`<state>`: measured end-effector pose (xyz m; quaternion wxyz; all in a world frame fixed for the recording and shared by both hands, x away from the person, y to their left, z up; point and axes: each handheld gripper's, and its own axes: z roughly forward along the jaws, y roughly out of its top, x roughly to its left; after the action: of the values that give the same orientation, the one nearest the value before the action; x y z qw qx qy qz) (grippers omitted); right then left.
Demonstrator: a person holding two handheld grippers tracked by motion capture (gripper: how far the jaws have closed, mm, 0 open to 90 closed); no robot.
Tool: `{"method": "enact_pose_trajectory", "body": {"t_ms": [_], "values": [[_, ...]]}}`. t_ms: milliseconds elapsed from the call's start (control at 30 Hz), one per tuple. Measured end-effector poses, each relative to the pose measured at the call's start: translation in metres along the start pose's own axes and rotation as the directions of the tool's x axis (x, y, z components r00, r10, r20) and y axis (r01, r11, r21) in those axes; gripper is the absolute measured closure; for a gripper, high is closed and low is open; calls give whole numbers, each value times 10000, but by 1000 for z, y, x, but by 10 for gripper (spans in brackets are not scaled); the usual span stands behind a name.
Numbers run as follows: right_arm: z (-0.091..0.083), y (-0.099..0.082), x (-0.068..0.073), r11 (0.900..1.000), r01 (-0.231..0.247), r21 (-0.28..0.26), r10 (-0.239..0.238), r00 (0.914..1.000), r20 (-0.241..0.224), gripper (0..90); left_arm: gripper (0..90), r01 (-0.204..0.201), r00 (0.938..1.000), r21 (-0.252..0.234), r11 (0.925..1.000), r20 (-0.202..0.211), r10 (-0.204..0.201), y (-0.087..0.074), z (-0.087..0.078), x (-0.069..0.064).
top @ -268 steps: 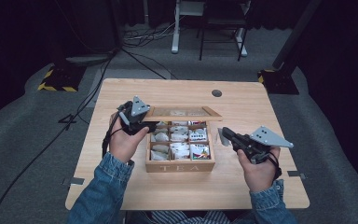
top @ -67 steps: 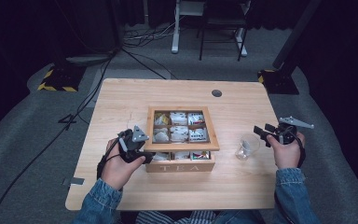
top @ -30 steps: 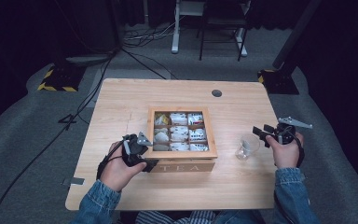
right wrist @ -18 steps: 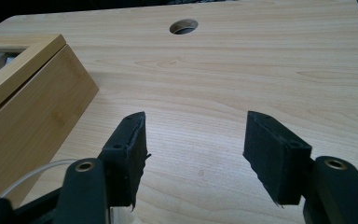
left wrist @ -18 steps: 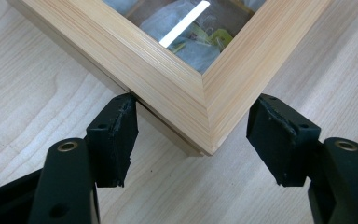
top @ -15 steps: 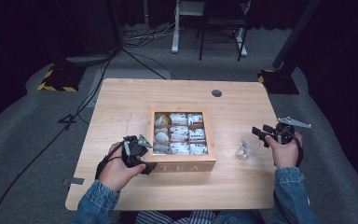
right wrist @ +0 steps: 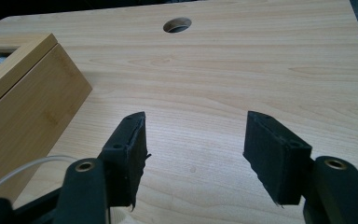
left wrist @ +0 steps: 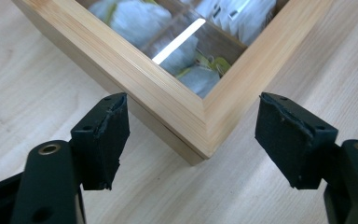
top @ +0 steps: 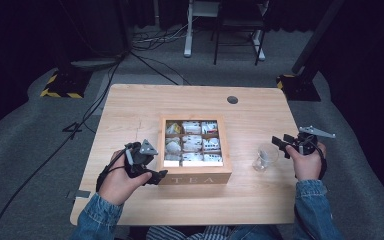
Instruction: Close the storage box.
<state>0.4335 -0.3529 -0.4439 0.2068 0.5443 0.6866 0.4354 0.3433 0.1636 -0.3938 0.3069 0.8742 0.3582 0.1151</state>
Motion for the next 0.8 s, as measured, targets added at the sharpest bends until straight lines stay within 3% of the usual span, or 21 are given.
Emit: {"method": "enact_pose_trajectory", "body": {"t_ms": [133, 267, 567, 700, 800], "values": [[0, -1, -2, 10000, -26, 31, 26, 10000, 40, 402, 235, 108, 9996, -474, 9988, -255, -120, -2, -9, 8], [1, -2, -3, 10000, -52, 49, 52, 10000, 60, 401, 200, 8, 9971, -760, 9971, -761, -67, -6, -15, 19], [6, -6, -13, 9995, 185, 268, -188, 9998, 110, 387, 193, 504, 9898, -1139, 9922, -1271, -648, -17, -25, 41], [9, -10, -18, 9985, 332, 444, -340, 9993, 176, 369, 192, 739, 9825, -1199, 9900, -1613, -929, -22, -24, 50], [11, -12, -20, 9979, 385, 514, -395, 9990, 186, 367, 189, 881, 9723, -968, 9914, -2078, -1068, -27, -20, 58]]}}
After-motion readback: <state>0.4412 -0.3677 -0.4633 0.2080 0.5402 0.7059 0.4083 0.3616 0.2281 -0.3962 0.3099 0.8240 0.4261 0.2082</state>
